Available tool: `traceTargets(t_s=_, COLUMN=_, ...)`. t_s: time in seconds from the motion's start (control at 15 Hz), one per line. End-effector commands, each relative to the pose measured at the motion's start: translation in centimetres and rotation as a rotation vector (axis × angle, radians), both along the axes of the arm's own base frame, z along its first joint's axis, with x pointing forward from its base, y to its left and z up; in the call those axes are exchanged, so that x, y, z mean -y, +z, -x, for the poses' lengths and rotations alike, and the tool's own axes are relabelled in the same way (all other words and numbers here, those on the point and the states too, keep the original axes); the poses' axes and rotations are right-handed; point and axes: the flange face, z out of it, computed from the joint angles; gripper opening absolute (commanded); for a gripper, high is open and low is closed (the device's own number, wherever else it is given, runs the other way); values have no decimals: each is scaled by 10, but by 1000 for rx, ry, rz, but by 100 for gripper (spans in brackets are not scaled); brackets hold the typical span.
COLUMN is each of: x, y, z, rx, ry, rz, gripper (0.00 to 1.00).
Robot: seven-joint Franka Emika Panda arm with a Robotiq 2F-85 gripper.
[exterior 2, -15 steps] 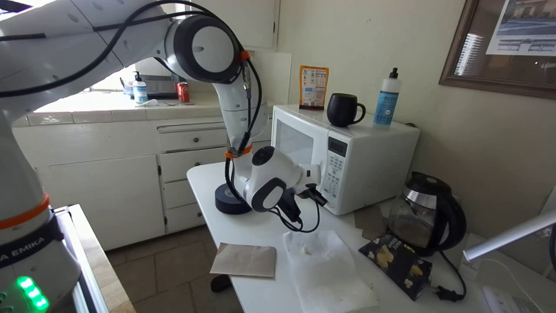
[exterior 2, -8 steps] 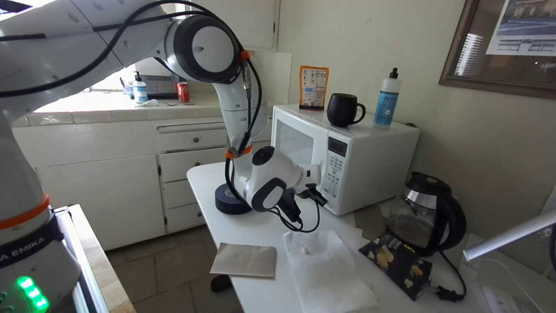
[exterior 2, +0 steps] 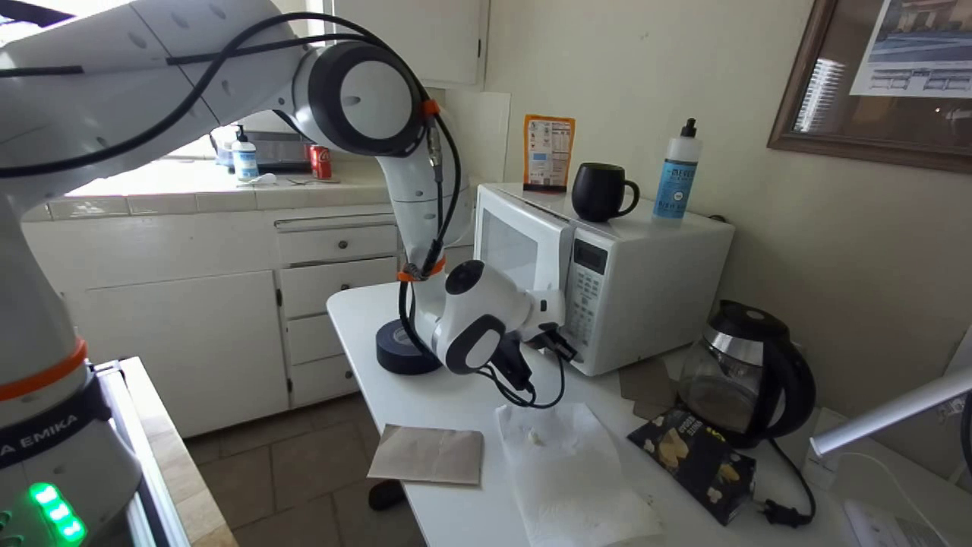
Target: Press the button to open the microwave
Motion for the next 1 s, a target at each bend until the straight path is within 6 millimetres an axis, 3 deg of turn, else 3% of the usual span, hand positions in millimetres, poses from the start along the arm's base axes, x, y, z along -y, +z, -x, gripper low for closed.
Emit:
traceTargets(t_s=0.0, x=11, y=-6, z=-26, rx=19, ry=-4, rz=41, gripper=0)
traceTargets(t_s=0.33, x=11, y=2, z=-8, rx=-108, ry=-13, rz=15, gripper=0)
traceTargets(t_s=0.53, x=11, y=19, z=-2, rx=-188, ry=-12, rz=-13, gripper=0)
traceTargets(t_s=0.93, x=5, y=59, z=30, rx=-449, ry=38, rz=-103, gripper=0)
